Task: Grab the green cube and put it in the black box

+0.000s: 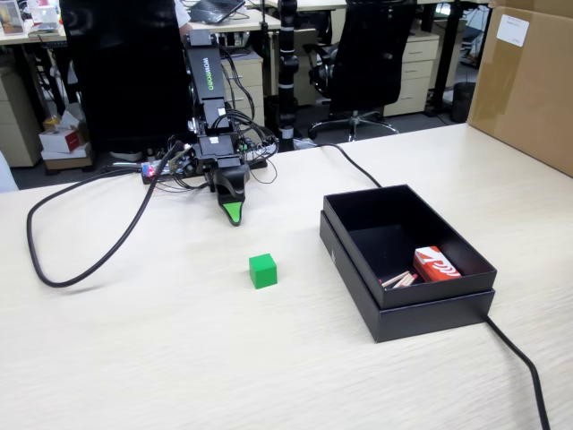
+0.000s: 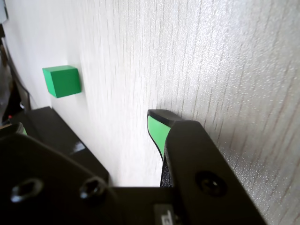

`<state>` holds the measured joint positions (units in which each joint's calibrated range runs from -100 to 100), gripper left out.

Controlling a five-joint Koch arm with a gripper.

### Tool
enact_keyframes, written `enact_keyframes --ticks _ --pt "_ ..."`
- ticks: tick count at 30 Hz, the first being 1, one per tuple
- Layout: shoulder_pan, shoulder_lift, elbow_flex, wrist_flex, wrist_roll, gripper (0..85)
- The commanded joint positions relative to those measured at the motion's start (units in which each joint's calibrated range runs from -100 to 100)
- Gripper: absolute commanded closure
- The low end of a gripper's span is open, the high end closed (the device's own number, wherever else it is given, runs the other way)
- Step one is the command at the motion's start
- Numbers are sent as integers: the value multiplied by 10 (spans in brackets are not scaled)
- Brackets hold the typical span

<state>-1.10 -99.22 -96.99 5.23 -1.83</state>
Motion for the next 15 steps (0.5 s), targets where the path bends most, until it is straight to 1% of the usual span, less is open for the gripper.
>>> enact_keyframes --ticks 1,8,15 --pt "0 0 -5 -22 -2 358" --pt "-1 1 -2 -26 -2 367" --pt "-1 1 59 -144 0 363"
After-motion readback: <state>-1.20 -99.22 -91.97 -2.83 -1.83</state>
